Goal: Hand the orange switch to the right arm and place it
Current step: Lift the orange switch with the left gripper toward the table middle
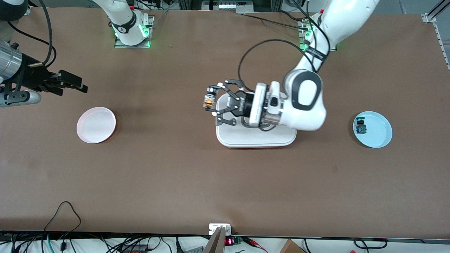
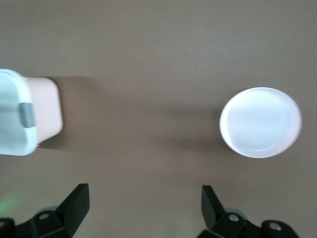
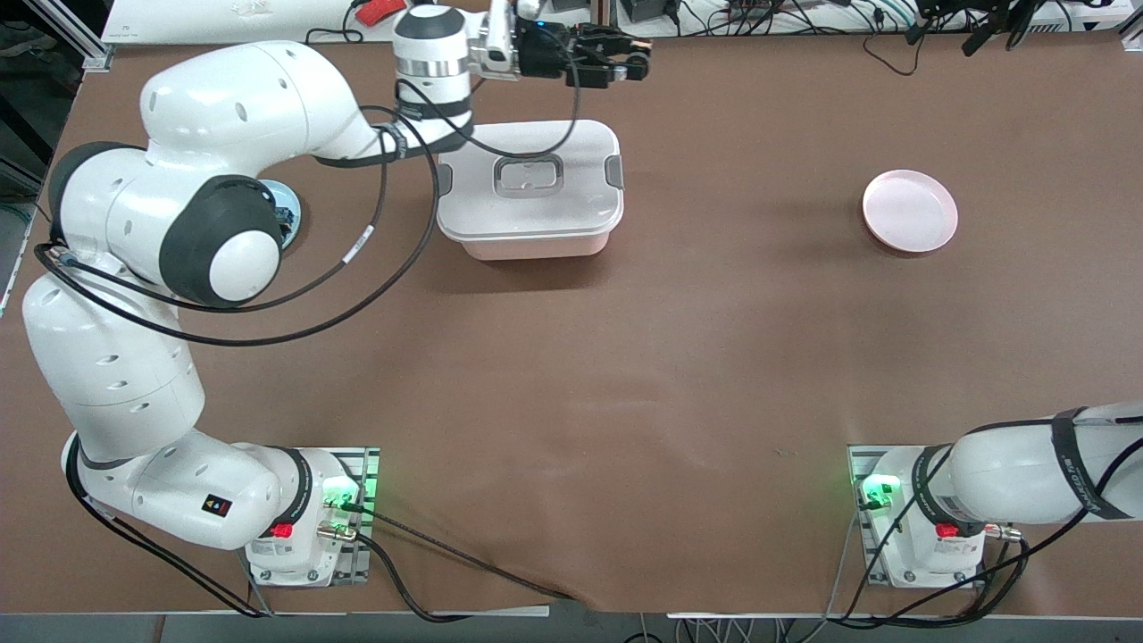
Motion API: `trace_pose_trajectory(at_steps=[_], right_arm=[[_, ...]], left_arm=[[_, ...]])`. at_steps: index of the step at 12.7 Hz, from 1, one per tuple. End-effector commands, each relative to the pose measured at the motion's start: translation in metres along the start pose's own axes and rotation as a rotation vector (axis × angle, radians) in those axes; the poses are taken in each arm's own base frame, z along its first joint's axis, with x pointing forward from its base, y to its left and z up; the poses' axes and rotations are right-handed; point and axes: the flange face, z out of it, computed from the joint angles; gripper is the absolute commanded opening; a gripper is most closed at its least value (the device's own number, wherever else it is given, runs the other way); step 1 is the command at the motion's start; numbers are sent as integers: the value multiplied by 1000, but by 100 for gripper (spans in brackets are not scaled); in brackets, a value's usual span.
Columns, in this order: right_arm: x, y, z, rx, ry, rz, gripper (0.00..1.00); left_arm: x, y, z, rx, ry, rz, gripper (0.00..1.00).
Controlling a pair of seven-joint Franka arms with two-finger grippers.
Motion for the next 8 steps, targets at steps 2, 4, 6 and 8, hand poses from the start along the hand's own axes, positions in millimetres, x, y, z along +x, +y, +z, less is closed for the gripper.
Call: trace_pose_trajectory(at_steps=[2,4,6,8], right_arm=[[7,-18,9,228,-32,3,100],[11,-33,8,315,-5,9,100],[12,-50,31,475,-32,32,100],[14,-56,51,677,-85,97,100]], left_arm=[[15,29,52,69,25,-55,0],[29,48,94,138,54,-54,0],[35,64,121,199,66,-62,0],[33,78,142,205,40,-44,0]])
